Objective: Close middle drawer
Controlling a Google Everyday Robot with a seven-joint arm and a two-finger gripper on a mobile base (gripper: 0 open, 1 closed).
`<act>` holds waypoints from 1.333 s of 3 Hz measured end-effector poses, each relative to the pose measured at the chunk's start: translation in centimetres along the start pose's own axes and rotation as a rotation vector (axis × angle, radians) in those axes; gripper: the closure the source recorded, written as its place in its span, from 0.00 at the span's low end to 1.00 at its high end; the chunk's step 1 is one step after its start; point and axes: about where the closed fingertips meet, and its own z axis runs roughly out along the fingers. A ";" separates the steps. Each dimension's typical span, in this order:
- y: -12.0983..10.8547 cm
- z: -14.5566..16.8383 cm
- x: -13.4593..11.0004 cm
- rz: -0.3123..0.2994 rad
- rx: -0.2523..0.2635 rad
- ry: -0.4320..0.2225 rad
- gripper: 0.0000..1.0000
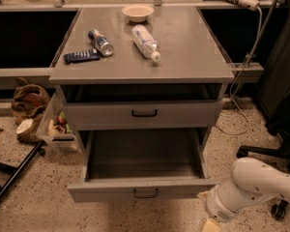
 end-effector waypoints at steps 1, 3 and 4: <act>0.3 3.8 -1.8 -0.051 -0.044 -0.007 0.00; 0.3 8.9 -5.3 -0.128 -0.099 -0.024 0.00; -1.0 10.3 -7.2 -0.148 -0.095 -0.012 0.00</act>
Offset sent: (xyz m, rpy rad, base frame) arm 0.0023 0.0975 -0.0655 0.0834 0.0186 0.1724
